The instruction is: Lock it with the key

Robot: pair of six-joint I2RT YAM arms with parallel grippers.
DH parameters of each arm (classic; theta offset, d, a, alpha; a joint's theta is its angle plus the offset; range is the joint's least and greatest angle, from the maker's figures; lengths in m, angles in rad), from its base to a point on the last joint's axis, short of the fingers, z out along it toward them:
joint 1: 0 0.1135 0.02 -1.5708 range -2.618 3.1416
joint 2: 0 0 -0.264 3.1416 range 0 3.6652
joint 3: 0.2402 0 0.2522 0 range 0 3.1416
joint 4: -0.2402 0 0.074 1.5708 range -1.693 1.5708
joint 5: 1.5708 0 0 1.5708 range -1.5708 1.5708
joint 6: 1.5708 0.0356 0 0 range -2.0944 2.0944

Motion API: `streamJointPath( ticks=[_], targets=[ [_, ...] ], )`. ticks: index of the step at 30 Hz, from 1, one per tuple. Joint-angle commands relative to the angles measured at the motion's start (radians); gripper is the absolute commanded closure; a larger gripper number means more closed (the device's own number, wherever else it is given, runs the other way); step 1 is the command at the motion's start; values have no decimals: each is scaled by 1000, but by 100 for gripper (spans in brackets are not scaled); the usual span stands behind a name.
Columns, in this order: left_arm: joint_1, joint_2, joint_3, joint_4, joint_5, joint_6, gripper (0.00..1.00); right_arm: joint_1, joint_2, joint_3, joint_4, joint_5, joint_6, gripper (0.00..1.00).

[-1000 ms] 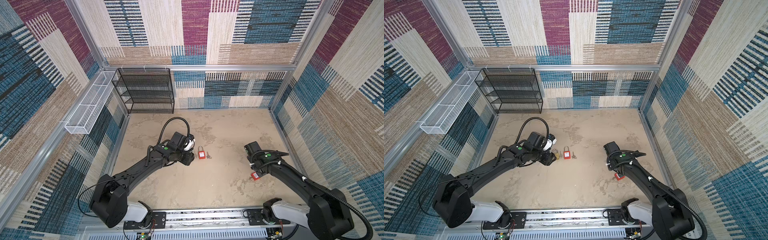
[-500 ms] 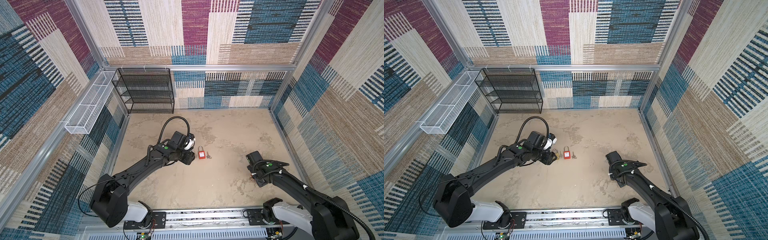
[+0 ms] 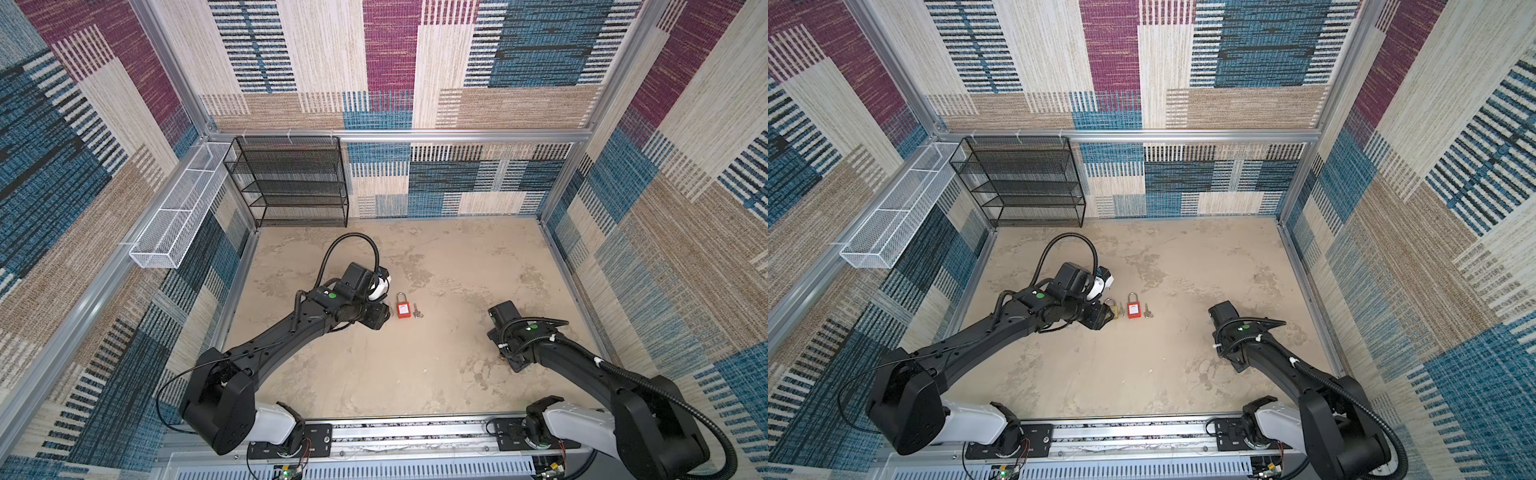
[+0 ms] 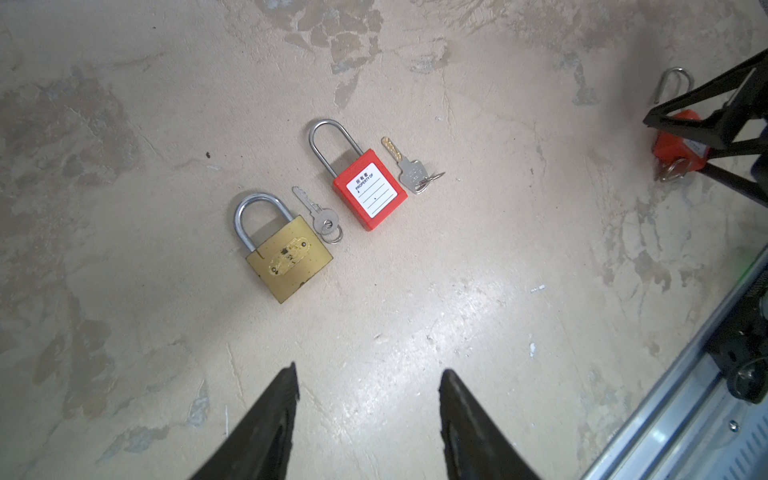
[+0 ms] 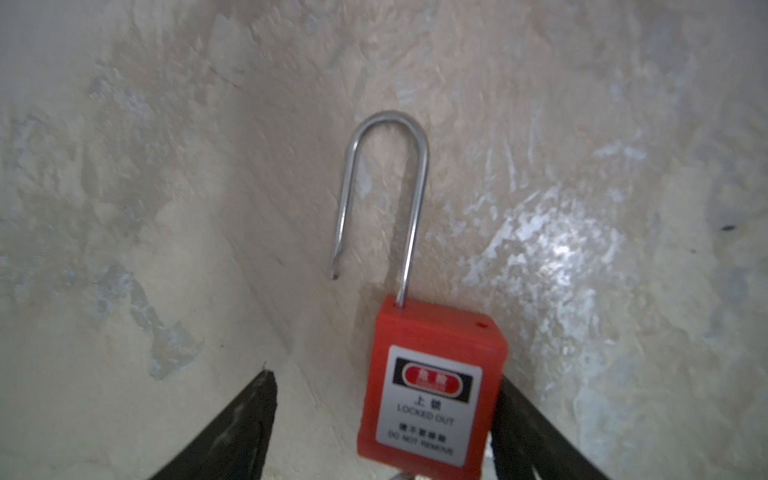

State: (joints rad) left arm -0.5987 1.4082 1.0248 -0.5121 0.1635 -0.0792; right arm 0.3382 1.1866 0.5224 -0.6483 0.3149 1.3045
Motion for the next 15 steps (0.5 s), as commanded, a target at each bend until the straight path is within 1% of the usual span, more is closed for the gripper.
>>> streamJointPath(
  ticks=[1,7,10,15],
  targets=[
    [-1,3,9,4,11,-24,44,-1,35,13,15,-21,-18,21],
    [0,-1,11,4,12,-24,44,0,38,-4,31,-34,-21,25],
    [-1,-4,13,5,13,-21,44,-1,21,-19,43,-43,-15,29],
    [-1,1,18,4,14,-21,44,0,-4,-32,59,-42,-21,43]
  ],
)
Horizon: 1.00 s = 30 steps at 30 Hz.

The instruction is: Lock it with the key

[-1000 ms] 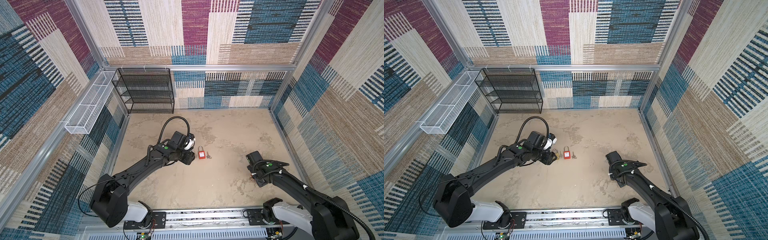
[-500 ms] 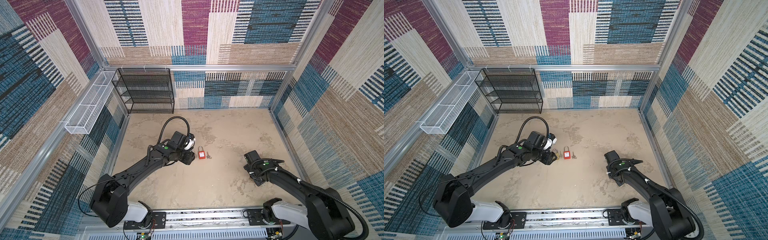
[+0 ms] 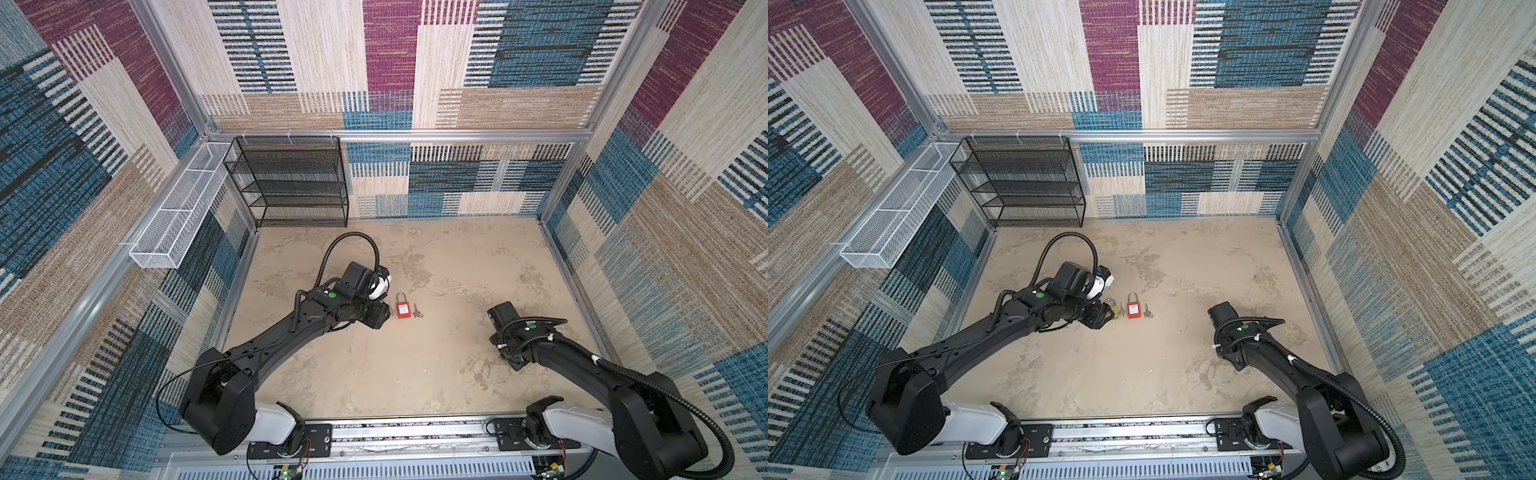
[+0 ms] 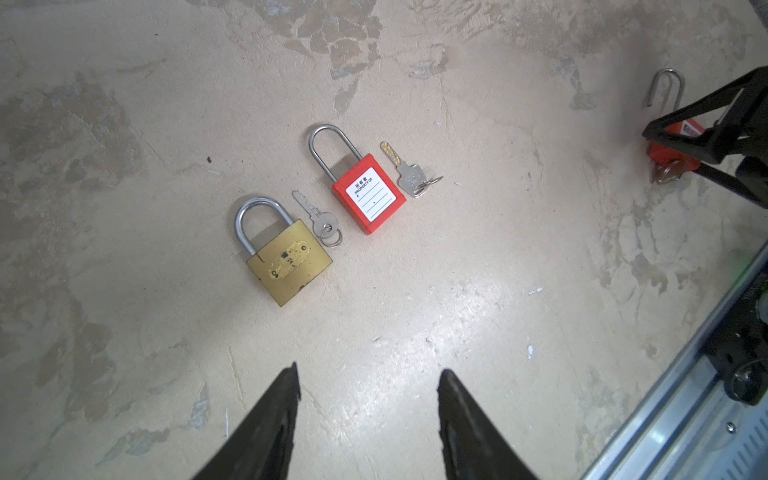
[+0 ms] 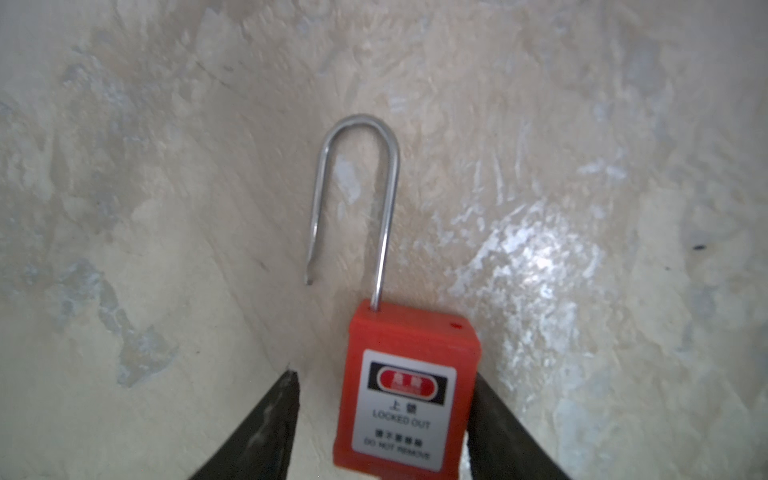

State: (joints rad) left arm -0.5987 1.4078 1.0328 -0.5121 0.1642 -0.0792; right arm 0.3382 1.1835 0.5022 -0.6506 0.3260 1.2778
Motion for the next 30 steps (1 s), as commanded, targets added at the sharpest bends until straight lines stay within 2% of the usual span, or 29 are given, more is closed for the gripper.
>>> streamJointPath(
  ticks=[1,4,7,12,18,20,23,30],
  targets=[
    [-1,3,12,5,15,-23,44,2,-6,-12,63,-51,5,47],
    [-3,9,19,4,24,-30,45,0,-23,-15,77,-48,-7,56],
    [-3,9,28,1,32,-36,45,0,-47,-21,101,-53,-20,61],
    [-4,2,45,-7,24,-52,45,0,-90,-17,143,-48,-79,62],
    [-4,7,68,-6,34,-83,45,0,-192,-20,286,-89,-252,62],
    [-4,4,74,-1,41,-91,45,1,-232,-31,362,-155,-314,62],
    [-4,-7,74,13,45,-96,45,-1,-254,-28,425,-245,-336,63],
    [-3,-52,75,46,49,-123,45,-1,-166,37,597,-537,-382,64]
  ],
)
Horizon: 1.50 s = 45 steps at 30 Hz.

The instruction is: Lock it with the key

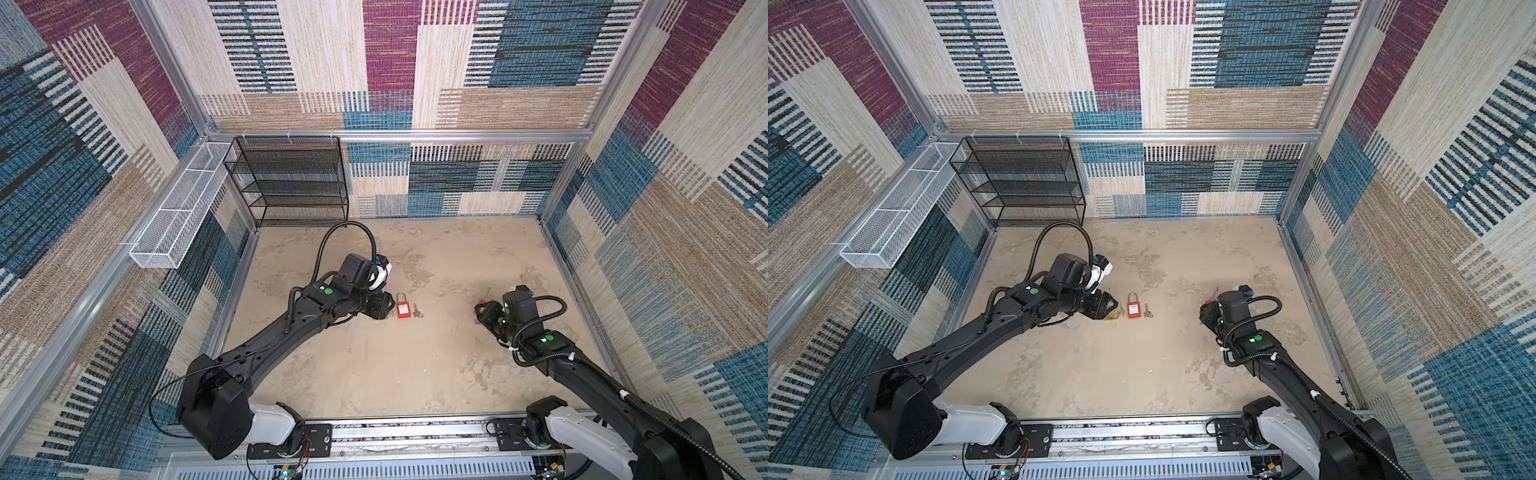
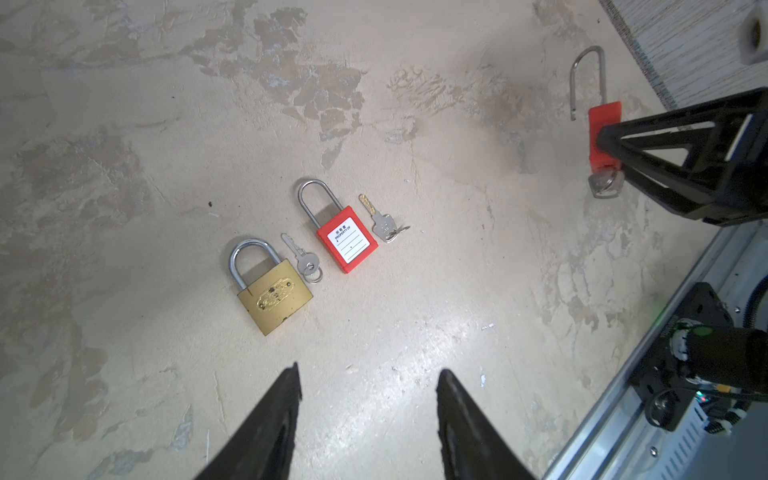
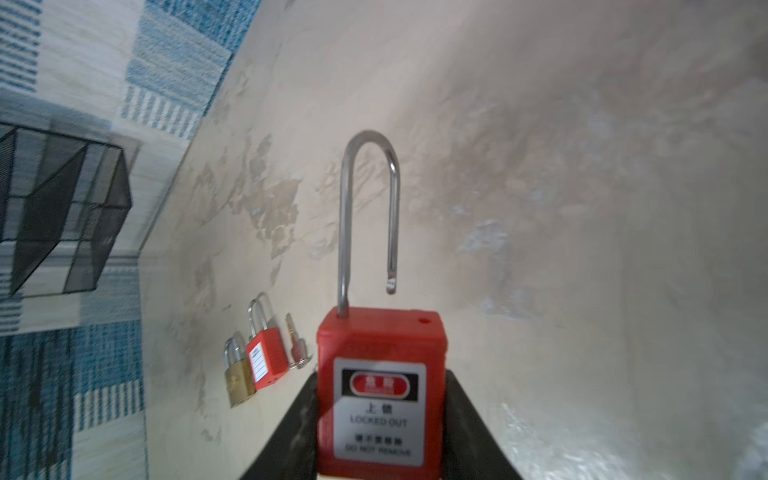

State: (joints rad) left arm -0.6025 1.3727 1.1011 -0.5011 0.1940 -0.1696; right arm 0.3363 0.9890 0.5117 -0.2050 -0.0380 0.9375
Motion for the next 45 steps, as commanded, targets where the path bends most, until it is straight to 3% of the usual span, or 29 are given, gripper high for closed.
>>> streamJointPath(
  ticks=[1,9,16,25,30,34,40,45],
  targets=[
    [1,-26,5,39,17,-35,45,2,53,44,179,-220,-53,64],
    [8,-126,-15,79,-50,-98,44,1,251,215,303,-537,-86,62],
    [67,-177,24,46,-29,-161,44,1,434,348,487,-800,25,63],
    [111,-187,89,52,36,-166,43,7,589,480,620,-932,99,64],
    [112,-188,73,195,90,-213,42,26,612,548,569,-921,52,64],
    [112,-110,180,141,54,-239,42,50,608,625,446,-879,-63,64],
    [112,-40,210,248,87,-360,45,111,599,764,173,-660,-387,65],
    [112,-16,230,249,106,-401,47,121,609,798,115,-611,-484,65]
  ],
)
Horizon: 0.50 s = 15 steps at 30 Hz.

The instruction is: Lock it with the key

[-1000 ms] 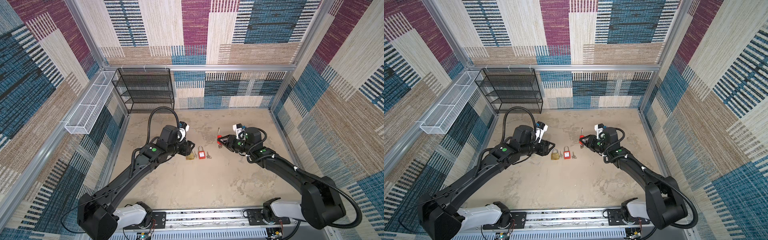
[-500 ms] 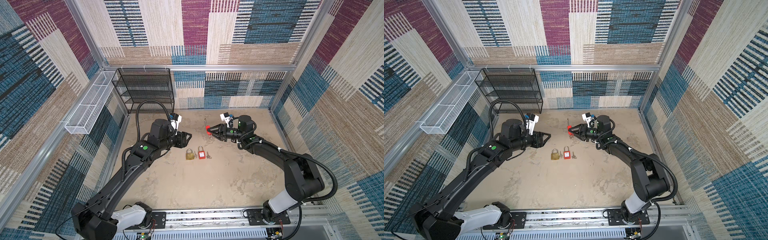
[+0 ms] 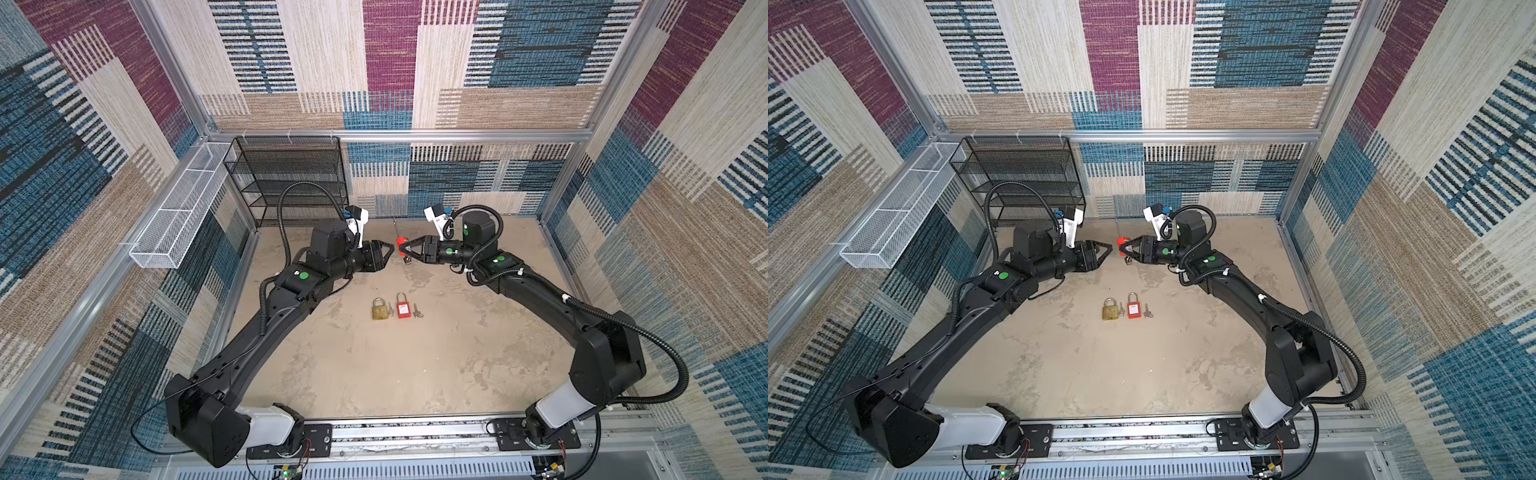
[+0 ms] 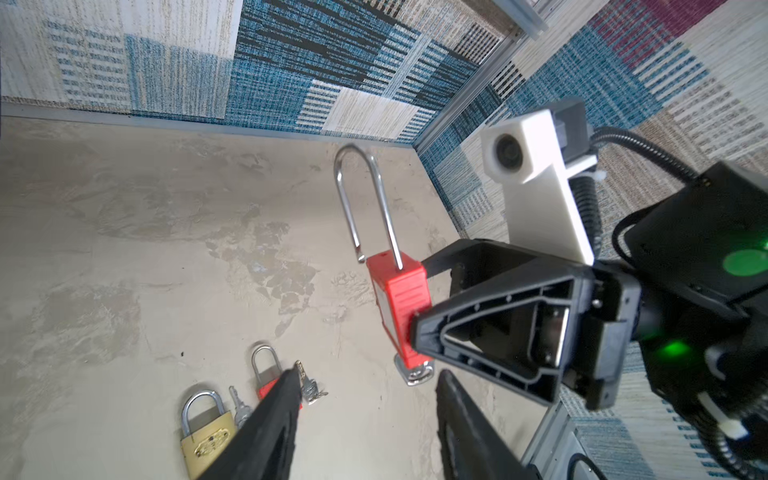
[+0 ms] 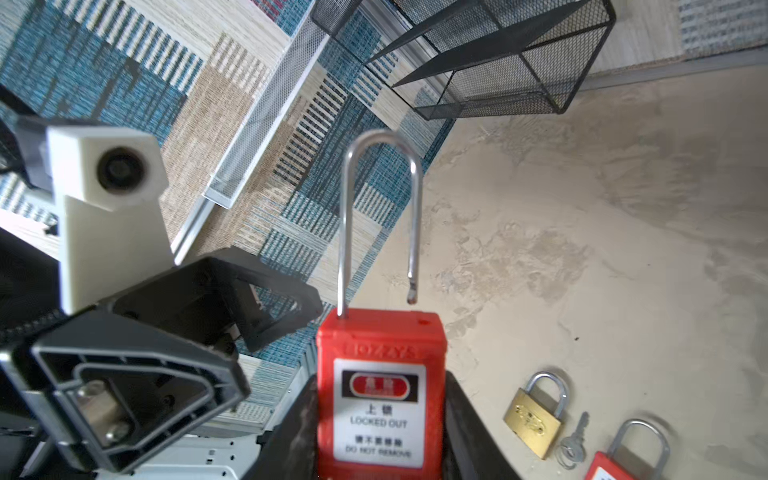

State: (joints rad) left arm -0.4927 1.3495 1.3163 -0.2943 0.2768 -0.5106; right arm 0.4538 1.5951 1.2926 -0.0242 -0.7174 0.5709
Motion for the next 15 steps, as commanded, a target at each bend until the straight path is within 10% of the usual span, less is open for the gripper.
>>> streamJointPath(
  ticks=[1,15],
  targets=[
    [2,8,14,42,27,-72,47,3,9,27,-80,70,-126,65],
    [2,66,-3,143,75,-199,53,24,1,25,-59,-24,-185,66]
  ],
)
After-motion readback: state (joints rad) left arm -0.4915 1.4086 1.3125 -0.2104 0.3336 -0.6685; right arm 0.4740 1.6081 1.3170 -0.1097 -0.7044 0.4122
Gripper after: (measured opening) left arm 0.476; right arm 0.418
